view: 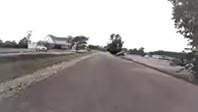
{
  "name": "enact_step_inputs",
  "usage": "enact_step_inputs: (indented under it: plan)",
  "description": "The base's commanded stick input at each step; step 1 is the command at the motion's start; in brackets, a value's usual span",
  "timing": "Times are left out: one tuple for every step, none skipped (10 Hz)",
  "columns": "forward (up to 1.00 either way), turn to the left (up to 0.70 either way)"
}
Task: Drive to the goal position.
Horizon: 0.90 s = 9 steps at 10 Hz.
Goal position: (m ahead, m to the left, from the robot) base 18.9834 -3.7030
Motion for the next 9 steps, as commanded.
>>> enact_step_inputs:
  plan:
    - [0.7,0.0]
    - [0.7,0.0]
    - [0.7,0.0]
    - [0.7,0.0]
    - [0.7,0.0]
    - [0.7,0.0]
    - [0.7,0.0]
    - [0.7,0.0]
    - [0.7,0.0]
